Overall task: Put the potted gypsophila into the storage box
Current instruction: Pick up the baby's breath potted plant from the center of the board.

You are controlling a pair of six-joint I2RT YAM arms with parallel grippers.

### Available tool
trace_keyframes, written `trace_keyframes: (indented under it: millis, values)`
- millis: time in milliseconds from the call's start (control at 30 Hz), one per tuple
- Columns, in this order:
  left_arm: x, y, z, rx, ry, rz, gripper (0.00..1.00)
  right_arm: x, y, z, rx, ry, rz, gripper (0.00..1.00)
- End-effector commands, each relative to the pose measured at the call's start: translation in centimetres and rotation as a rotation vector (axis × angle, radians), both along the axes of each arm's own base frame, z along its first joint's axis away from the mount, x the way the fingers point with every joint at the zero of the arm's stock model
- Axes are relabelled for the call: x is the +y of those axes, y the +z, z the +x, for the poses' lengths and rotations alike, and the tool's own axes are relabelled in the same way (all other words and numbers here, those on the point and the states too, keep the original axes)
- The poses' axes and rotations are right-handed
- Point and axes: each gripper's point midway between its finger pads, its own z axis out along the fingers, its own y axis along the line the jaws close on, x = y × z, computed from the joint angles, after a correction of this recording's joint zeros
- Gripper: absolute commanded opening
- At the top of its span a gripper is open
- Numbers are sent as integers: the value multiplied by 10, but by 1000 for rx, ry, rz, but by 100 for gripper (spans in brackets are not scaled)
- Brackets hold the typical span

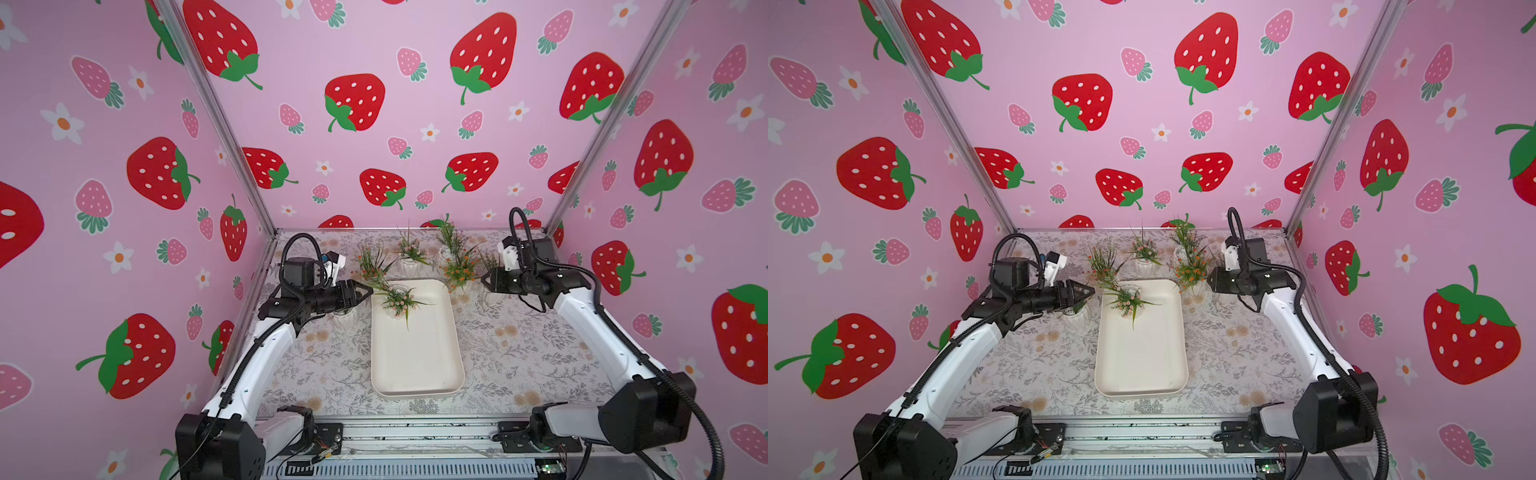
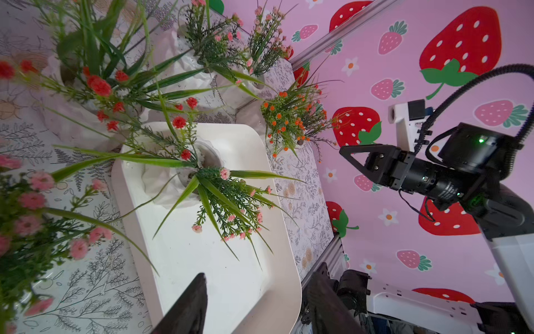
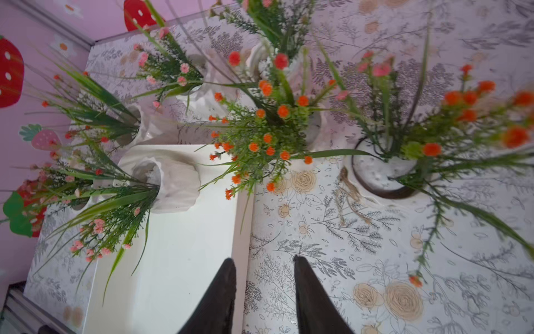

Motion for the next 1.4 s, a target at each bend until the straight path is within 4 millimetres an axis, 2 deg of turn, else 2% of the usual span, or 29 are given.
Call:
trace_keyframes:
  millis: [0, 133, 267, 367, 633, 800, 967, 1367]
  values:
    - [-1, 3, -1, -30, -11, 20, 58, -22, -21, -8, 109, -90, -9, 34]
    - [0, 1, -2, -29, -7, 43, 58, -35, -38, -19, 162, -121, -51, 33]
    - [0, 1, 0, -32, -5, 44, 59, -23, -48, -23, 162, -12, -39, 36]
    - [-3, 2, 2, -21, -15, 30, 59, -24, -58, -13, 159, 21, -94, 36]
    - [1, 1, -1, -33, -2, 54, 59, -26, -73, 35, 153, 20, -257, 35]
    - [-1, -1, 0, -20, -10, 47, 59, -22, -83, 59, 150, 12, -313, 35]
    - [-2, -3, 0, 0, -17, 42, 59, -24, -97, 71, 182, 4, -363, 34]
    - [-12, -8, -3, 67, -78, -22, 57, -17, -122, 78, 246, 30, -401, 26]
